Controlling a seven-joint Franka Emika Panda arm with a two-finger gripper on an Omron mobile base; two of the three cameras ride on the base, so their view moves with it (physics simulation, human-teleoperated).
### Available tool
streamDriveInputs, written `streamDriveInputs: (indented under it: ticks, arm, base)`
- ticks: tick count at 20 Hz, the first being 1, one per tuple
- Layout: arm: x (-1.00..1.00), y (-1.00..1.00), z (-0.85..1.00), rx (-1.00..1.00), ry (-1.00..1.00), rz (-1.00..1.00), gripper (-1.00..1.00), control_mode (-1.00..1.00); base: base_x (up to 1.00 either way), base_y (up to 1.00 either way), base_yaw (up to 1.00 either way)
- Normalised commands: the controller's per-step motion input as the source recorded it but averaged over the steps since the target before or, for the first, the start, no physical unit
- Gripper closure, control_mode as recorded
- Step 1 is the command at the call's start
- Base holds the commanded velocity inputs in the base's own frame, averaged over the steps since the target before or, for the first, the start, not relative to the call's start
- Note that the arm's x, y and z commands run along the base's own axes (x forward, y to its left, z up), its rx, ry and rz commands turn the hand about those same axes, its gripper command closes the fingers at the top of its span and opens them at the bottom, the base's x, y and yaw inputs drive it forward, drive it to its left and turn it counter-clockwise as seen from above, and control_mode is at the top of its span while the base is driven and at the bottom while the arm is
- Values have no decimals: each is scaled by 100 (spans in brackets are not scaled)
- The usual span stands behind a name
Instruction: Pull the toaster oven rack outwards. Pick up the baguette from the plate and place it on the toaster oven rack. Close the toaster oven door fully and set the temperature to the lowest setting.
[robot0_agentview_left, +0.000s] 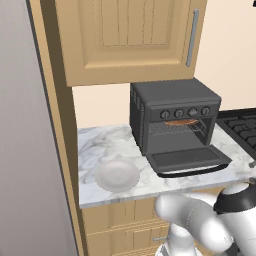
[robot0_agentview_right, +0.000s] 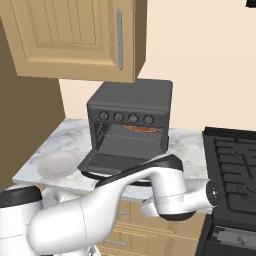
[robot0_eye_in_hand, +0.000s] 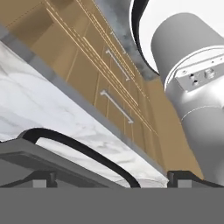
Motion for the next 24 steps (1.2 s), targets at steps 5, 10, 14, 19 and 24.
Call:
streamDriveInputs:
  ticks: [5,10,14,19,24]
  arm:
    - [12,0,-2,10,0,-2,-100,-100]
    - [7,0,-9,6,0,-3,-100,-100]
    - [4,0,-12,2,0,-2,-100,-100]
    - [4,3,-11,0,0,-2,-100,-100]
    - [18,18,-10,0,0,-2,-100,-100]
  base:
    - [0,0,0]
    - [0,0,0]
    - [0,0,0]
    - [0,0,0]
    - [0,0,0]
